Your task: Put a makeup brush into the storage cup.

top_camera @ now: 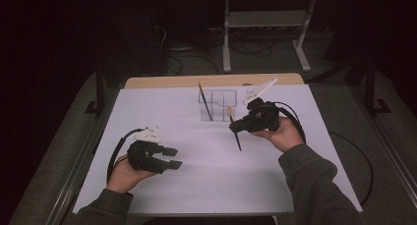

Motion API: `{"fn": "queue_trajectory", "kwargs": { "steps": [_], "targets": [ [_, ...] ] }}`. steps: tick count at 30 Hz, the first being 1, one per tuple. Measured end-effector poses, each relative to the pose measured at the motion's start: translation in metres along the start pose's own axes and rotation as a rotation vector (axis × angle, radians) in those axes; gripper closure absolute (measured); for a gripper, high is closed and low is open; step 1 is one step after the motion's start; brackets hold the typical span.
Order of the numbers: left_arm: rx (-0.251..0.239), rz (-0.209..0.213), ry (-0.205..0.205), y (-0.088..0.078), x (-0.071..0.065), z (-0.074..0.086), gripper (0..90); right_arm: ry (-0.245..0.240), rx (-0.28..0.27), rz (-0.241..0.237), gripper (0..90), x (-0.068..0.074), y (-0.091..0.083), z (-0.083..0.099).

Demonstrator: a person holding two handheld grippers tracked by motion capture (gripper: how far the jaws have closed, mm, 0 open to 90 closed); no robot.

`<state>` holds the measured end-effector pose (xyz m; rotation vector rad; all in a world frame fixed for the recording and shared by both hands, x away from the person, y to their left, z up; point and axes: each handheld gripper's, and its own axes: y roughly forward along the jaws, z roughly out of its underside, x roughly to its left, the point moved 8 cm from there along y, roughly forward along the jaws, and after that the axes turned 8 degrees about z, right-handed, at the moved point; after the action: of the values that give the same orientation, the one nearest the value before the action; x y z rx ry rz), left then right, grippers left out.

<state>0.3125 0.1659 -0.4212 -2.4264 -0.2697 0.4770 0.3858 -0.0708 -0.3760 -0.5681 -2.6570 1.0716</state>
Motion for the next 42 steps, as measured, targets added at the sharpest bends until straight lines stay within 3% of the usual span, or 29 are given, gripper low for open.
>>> {"fn": "queue_trajectory", "kwargs": {
  "steps": [42],
  "targets": [
    [-0.009, -0.050, -0.023, -0.009, 0.007, 0.020, 44.1, -0.002, 0.002, 0.013, 82.8, -0.030, -0.011, -0.033]
  ]
}}
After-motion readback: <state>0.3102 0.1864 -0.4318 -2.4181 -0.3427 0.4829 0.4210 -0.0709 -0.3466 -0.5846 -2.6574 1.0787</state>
